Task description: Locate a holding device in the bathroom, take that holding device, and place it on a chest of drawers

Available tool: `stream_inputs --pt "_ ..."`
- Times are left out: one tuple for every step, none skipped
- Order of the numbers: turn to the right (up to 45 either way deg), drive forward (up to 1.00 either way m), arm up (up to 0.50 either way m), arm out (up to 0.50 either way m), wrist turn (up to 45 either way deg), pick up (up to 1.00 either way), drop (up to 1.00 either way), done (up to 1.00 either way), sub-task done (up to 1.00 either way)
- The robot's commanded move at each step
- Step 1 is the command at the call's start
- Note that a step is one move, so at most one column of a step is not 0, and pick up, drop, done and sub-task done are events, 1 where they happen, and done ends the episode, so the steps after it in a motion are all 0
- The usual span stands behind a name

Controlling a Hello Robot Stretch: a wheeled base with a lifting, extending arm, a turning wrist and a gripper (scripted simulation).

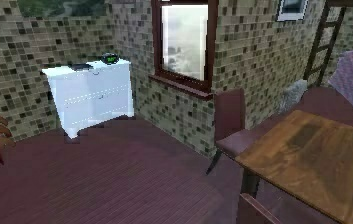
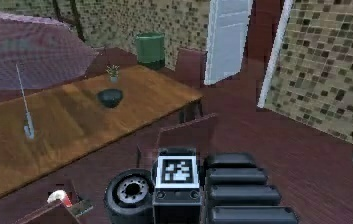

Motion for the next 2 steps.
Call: stream_inputs --pt "-18.0 0.00 0.00 0.00 0.0 0.00 0.00 0.00 0.00" --pt "0.0 1.00 0.00 0.00 0.0 0.00 0.00 0.00 0.00"
